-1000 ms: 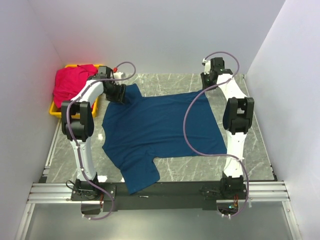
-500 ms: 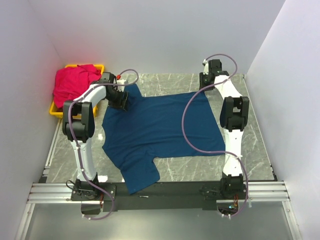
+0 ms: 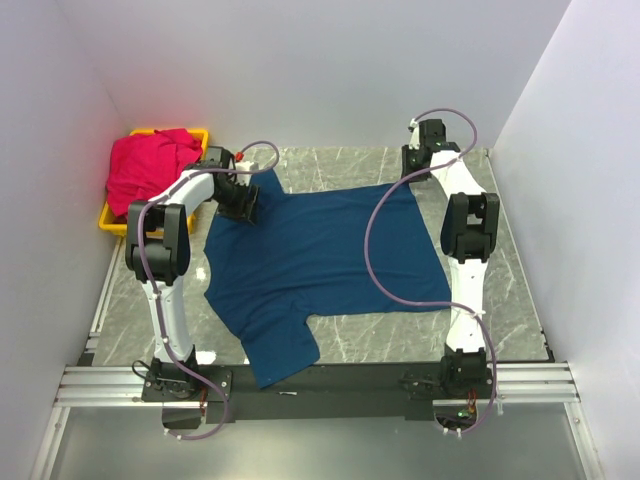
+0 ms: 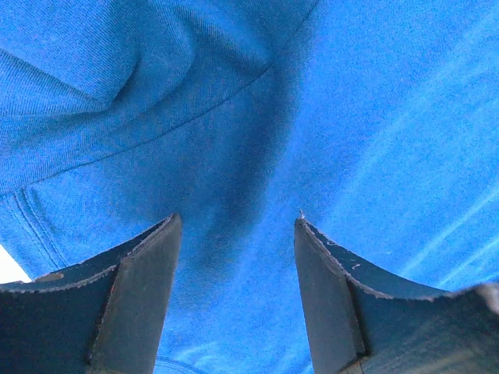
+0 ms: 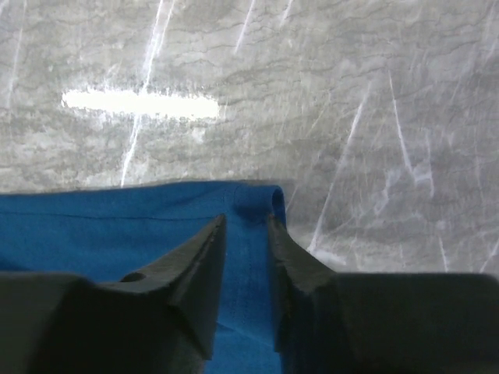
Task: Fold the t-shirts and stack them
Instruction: Flatten the tshirt out
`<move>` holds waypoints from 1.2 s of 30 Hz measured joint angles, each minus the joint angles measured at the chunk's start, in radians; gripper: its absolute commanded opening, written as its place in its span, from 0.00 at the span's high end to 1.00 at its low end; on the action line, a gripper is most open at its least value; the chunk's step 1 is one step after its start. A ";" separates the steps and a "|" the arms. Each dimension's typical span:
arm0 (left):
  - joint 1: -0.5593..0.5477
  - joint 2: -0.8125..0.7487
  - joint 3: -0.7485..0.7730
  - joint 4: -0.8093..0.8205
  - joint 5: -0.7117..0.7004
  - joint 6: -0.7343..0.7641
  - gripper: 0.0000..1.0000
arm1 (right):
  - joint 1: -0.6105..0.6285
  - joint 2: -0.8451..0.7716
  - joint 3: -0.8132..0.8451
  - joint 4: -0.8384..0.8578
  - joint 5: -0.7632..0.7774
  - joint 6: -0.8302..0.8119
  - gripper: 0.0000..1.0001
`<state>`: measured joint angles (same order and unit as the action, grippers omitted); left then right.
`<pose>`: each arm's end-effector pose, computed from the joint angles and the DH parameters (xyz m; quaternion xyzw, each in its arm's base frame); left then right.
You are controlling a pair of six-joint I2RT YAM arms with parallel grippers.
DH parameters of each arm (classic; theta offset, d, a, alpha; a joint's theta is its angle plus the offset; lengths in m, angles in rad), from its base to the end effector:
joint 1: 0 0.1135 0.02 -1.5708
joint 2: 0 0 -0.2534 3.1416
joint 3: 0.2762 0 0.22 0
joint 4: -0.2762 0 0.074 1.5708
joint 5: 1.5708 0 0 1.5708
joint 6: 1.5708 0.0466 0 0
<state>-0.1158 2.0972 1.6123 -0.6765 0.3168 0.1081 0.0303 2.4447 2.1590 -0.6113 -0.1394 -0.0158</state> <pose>0.4052 -0.0618 0.1785 0.1399 0.9572 -0.1552 0.2001 0.5088 0.0219 0.1802 -0.0447 0.9407 0.0681 0.3293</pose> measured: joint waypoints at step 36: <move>0.011 0.043 0.029 -0.002 -0.034 0.002 0.36 | -0.072 0.071 0.089 0.053 -0.038 0.034 0.56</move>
<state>-0.1051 2.1403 1.6417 -0.6785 0.2829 0.1101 -0.0414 2.5160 2.2475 -0.5583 -0.1772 0.0177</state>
